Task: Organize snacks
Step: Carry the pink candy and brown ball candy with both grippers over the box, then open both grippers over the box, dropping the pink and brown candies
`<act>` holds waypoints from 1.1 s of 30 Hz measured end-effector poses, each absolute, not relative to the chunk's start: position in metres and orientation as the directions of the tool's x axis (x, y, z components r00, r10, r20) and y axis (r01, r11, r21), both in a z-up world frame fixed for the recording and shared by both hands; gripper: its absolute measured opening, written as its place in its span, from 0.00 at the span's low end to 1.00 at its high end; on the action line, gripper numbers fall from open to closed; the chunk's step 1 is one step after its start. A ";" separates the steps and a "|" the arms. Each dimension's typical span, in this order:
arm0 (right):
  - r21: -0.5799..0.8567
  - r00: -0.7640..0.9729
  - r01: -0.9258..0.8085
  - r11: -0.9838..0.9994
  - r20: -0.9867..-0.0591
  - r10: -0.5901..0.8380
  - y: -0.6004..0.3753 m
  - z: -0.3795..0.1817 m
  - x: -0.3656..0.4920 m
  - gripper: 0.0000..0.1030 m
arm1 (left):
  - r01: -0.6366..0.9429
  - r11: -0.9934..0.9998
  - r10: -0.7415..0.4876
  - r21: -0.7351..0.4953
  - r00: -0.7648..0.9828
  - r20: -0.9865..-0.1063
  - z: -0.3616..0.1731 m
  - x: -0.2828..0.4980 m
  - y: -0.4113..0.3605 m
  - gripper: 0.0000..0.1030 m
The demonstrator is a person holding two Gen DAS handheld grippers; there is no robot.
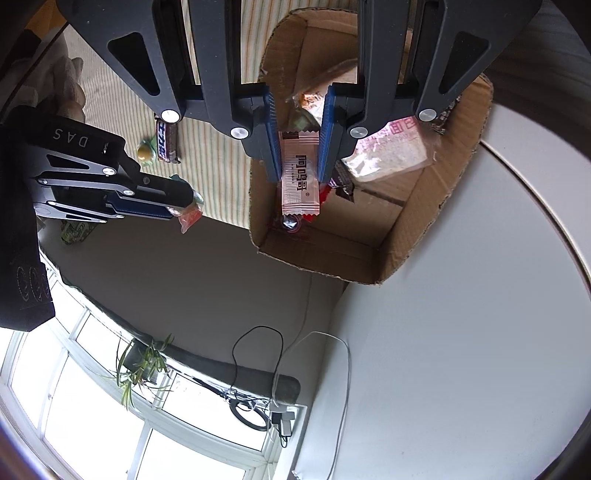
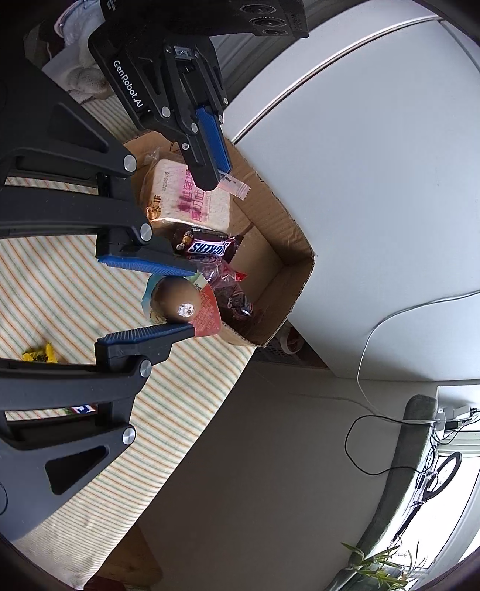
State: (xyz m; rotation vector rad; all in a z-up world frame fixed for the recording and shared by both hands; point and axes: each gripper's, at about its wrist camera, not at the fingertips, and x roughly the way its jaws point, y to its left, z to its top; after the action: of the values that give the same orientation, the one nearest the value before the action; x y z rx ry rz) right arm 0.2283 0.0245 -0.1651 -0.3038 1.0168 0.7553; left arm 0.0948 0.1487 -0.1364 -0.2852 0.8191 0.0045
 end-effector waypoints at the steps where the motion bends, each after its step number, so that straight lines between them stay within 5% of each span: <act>1: 0.110 0.302 -0.695 0.710 -0.852 0.428 0.028 -0.166 0.230 0.26 | -0.116 0.962 -0.104 -0.249 0.684 -0.722 -0.137 0.096 0.151 0.18; 33: 0.132 0.241 -0.720 0.682 -0.873 0.424 0.094 -0.195 0.259 0.27 | -0.181 0.963 -0.032 -0.202 0.663 -0.748 -0.148 0.123 0.177 0.18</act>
State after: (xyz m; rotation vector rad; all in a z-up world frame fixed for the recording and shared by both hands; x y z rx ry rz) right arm 0.2594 0.0940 -0.1951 -0.3252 1.0680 0.8006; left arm 0.1226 0.1769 -0.1476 -0.2698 0.8451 0.0854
